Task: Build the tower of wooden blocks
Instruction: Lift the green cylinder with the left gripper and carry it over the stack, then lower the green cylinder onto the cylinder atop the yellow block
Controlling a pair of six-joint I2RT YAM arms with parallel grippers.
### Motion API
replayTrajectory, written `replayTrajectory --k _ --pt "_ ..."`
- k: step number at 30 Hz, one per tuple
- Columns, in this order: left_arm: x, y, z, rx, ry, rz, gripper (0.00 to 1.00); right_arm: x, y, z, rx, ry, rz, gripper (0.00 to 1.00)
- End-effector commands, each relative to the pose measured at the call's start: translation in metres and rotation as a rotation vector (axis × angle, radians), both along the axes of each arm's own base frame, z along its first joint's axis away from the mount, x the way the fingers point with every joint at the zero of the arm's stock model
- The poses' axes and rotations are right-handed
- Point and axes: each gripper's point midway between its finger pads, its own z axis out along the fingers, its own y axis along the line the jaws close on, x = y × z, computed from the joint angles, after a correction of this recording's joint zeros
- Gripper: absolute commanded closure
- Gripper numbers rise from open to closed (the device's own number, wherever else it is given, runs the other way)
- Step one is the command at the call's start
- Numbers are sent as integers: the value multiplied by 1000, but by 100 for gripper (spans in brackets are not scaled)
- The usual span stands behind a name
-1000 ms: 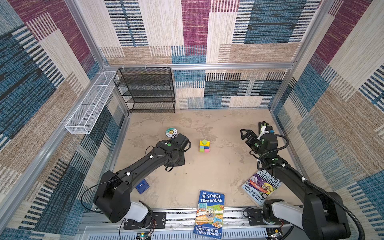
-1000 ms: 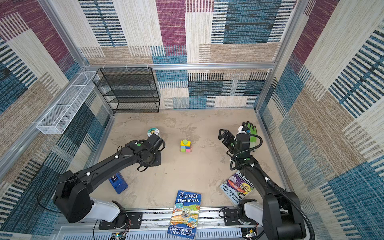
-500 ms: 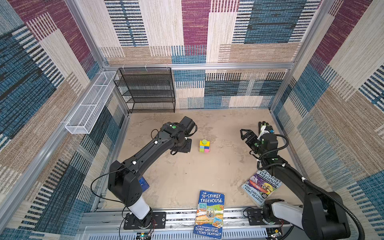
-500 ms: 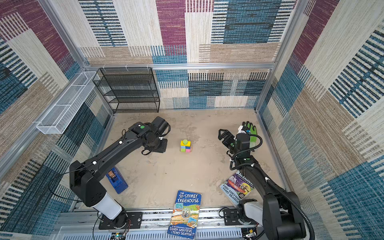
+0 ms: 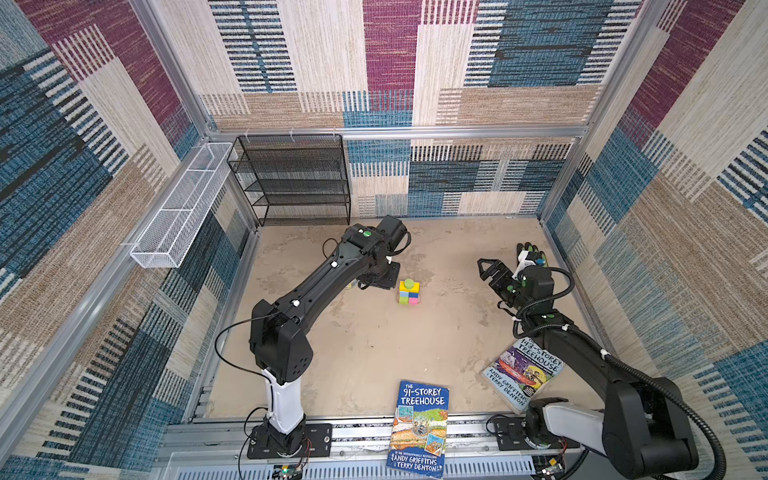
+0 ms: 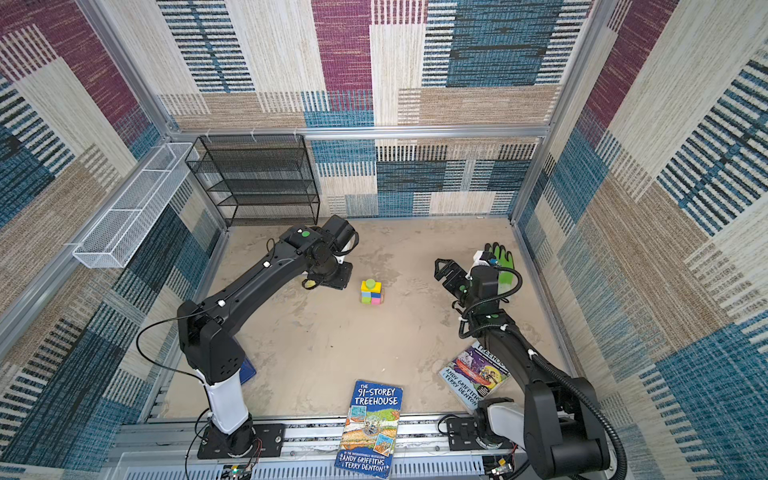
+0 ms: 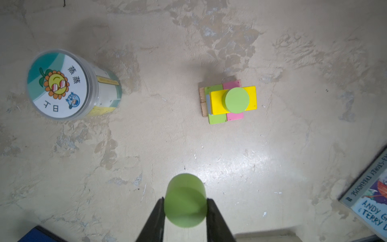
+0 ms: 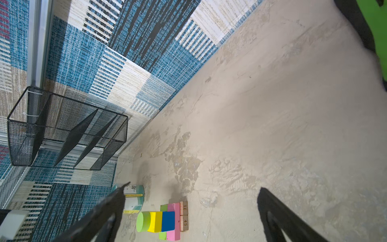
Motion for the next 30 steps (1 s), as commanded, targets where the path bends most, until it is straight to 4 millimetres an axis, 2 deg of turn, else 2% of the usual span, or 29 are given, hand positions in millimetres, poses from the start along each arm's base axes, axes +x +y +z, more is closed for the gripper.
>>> replayTrajectory --k 1,11,16,30 --pt "1 -6 -2 22 23 -46 77 3 2 14 -1 -49 10 0" --pt "28 -39 -11 2 22 -79 77 2 3 20 -2 -68 23 0" --pt "32 -57 -19 1 36 -106 77 3 3 21 -9 -70 24 0" --pt "35 -68 -39 31 58 -106 76 4 7 21 0 -75 42 0"
